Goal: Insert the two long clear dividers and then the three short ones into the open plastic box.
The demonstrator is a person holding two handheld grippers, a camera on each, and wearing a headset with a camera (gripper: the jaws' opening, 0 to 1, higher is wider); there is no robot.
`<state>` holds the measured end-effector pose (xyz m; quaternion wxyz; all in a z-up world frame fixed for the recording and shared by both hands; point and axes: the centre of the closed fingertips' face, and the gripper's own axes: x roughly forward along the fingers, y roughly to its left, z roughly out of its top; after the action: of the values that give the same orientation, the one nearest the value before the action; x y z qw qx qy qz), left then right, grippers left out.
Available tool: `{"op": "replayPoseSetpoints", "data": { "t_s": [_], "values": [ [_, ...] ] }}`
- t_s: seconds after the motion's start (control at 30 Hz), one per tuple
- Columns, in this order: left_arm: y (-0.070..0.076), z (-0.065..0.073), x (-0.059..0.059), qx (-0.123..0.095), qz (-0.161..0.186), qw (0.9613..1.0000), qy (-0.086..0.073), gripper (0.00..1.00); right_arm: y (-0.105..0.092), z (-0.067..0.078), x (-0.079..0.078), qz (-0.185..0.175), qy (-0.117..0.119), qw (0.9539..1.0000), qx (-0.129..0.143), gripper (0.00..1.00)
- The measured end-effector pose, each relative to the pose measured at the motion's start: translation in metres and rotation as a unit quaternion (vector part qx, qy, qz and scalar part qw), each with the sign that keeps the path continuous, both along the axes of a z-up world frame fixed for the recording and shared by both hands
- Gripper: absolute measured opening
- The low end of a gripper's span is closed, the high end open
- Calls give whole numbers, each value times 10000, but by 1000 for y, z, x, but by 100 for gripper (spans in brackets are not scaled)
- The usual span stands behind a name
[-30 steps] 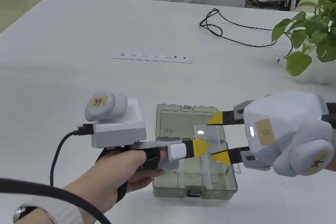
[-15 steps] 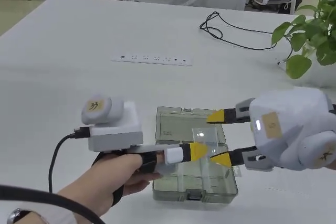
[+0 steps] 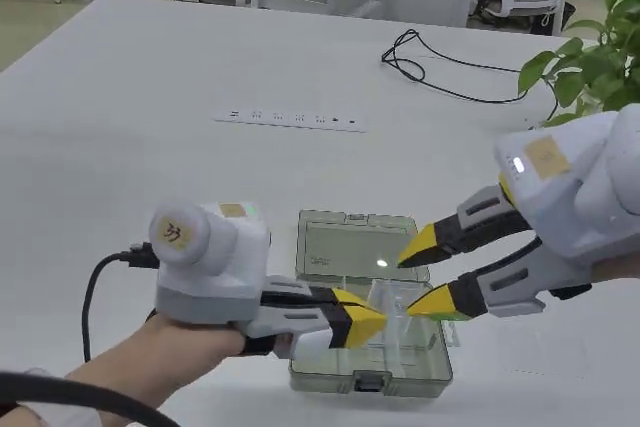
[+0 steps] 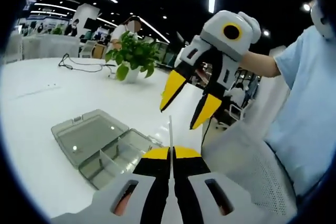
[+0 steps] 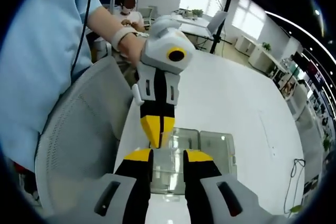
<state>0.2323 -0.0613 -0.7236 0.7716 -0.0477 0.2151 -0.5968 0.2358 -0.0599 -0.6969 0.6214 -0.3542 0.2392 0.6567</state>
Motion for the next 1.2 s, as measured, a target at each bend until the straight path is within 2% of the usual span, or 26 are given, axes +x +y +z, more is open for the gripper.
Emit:
{"op": "replayPoseSetpoints", "data": {
  "t_s": [0.03, 0.1, 0.13, 0.17, 0.27, 0.3, 0.37, 0.5, 0.6, 0.7, 0.9, 1.03, 1.2],
  "values": [
    [1, 0, -1, 95, -85, 9997, -215, 0, 1, 0, 0, -2, 6, 10000, -22, 22],
    [1, 1, -4, 201, -205, 9987, -427, 0, 2, -2, -3, 65, 107, 9999, -108, 20],
    [1, 1, -5, 212, -231, 9985, -445, 0, 2, -4, -6, 142, 151, 9996, -174, 19],
    [1, 1, -5, 302, -303, 9973, -603, 0, 1, -6, -6, 182, 230, 9993, -239, 18],
    [0, -1, -7, 450, -420, 9954, -728, 0, 2, -9, -8, 249, 313, 9986, -342, 16],
    [0, -3, -8, 525, -489, 9940, -826, 0, 3, -11, -8, 262, 328, 9984, -374, 15],
    [0, -5, -10, 618, -577, 9919, -944, 0, 4, -12, -10, 327, 417, 9978, -398, 9],
    [-2, -6, -13, 660, -679, 9897, -1072, 0, 5, -16, -14, 364, 474, 9970, -494, 7],
    [-2, -5, -13, 649, -684, 9894, -1109, 0, 3, -21, -19, 400, 537, 9956, -650, 3],
    [-3, -7, -14, 688, -716, 9885, -1139, 0, 2, -21, -21, 374, 645, 9949, -684, 3],
    [-3, -9, -16, 667, -703, 9897, -1056, 0, 1, -23, -23, 293, 819, 9932, -777, 3],
    [-3, -11, -17, 692, -681, 9902, -1008, 0, 2, -24, -24, 315, 816, 9927, -829, 2],
    [-2, -13, -14, 769, -596, 9897, -1049, 0, 3, -25, -23, 275, 842, 9921, -892, 2]
  ]
}}
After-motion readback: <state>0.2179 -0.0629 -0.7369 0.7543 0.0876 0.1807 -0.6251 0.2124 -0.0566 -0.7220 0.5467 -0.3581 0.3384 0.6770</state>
